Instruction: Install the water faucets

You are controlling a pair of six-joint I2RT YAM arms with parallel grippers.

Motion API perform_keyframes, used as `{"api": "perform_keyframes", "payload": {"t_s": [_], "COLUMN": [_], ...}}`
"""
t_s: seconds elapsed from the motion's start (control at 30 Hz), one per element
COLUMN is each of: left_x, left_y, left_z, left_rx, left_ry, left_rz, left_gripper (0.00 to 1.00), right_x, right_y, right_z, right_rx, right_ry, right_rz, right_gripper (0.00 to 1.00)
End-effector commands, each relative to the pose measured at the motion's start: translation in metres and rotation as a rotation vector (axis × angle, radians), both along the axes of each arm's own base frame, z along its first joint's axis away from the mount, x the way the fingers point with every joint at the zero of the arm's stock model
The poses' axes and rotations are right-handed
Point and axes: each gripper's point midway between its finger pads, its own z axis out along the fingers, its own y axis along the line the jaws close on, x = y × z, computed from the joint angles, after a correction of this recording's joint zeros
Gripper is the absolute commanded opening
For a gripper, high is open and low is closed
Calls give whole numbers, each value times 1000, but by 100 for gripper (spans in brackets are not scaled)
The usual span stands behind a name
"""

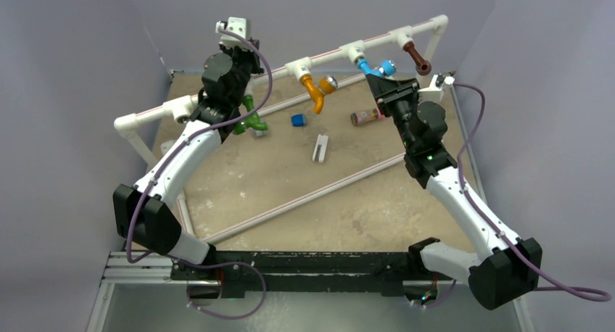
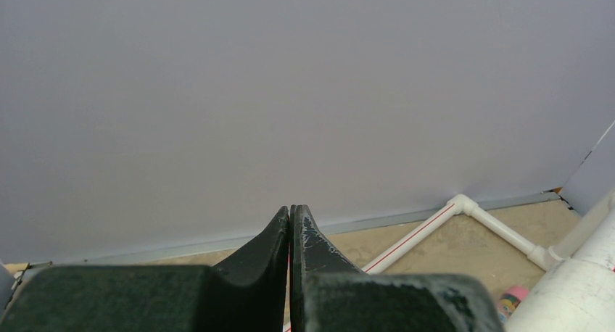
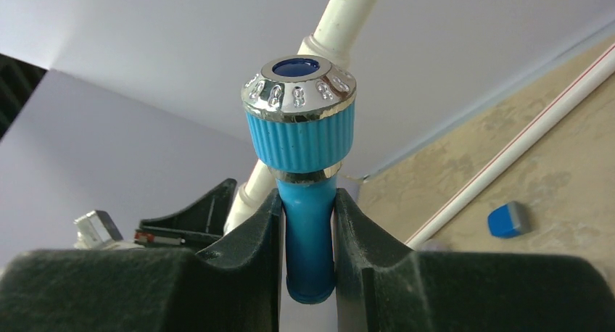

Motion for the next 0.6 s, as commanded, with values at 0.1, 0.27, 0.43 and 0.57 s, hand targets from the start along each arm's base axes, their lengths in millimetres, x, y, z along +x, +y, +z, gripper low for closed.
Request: {"api": "perform_keyframes", "payload": {"t_s": [0.1,0.27,0.43,0.57], "left_x": [-35,-35,-36,-36], "left_y": [-36,-37,-37,-38], "left_z": [-168,-170,-170,-171], "left_rx": [259,262,265,265], "left_ry": [470,475,472,472], "left_rz": [-170,-172,-166,-166], "left_gripper": [0,0,0,0], "right_x": [-16,-21,-22,-23], "right_y": [-8,-4,-2,-6], "right_z": [57,57,59,62], "right_rx": [346,449,468,450], "right_ry": [-95,-69,-69,-89], "right_rz": [42,93,114,93], "right_gripper": [0,3,19,38]}}
